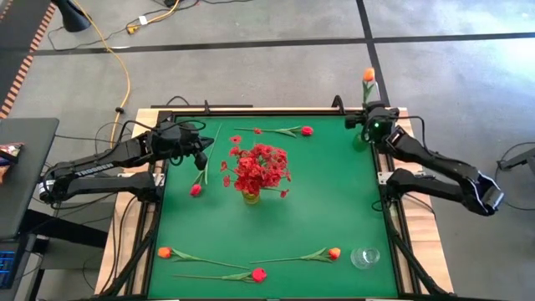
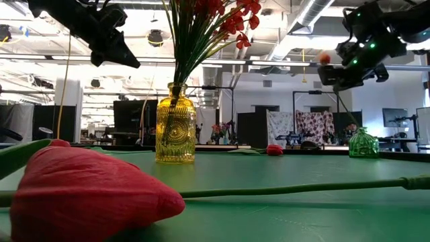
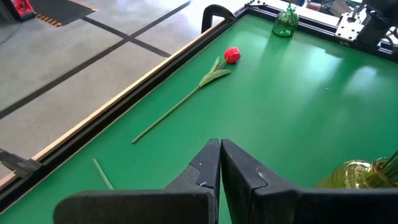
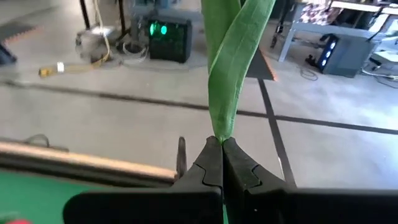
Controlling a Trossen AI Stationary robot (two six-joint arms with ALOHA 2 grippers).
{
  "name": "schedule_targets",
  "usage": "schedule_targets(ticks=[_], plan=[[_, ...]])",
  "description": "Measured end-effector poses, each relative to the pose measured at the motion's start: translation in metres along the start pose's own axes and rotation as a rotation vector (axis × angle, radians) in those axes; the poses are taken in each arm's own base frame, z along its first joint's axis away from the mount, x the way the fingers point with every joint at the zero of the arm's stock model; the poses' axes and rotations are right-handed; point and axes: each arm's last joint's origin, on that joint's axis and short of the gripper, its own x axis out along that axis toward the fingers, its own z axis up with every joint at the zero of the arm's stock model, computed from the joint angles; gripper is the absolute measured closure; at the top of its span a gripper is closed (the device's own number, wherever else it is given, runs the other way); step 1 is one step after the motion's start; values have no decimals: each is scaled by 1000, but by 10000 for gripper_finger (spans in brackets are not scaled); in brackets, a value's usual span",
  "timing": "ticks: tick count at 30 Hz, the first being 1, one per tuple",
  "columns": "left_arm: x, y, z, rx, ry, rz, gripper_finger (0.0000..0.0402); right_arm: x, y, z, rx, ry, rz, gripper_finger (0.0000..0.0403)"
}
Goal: Sort flowers into vase by color
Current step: Put the top orange flower into the green vase
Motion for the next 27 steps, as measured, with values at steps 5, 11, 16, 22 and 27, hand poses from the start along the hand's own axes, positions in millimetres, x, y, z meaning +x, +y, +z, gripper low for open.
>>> schedule_targets(ticks=[5, 11, 16, 22, 27], plan=[[0, 0, 0, 11, 0, 0, 401, 5, 3, -3, 46, -69, -38, 384], [0, 0, 0, 4, 4, 0, 401, 4, 2, -5, 12, -60, -41, 384], [0, 0, 0, 8, 5, -2, 401, 4, 2, -5, 9, -60, -41, 384], [0, 0, -1, 14, 5, -2, 401, 4, 2, -6, 2, -53, -42, 384], [0, 0, 0, 7, 5, -3, 401, 4, 2, -7, -17, -40, -44, 384]])
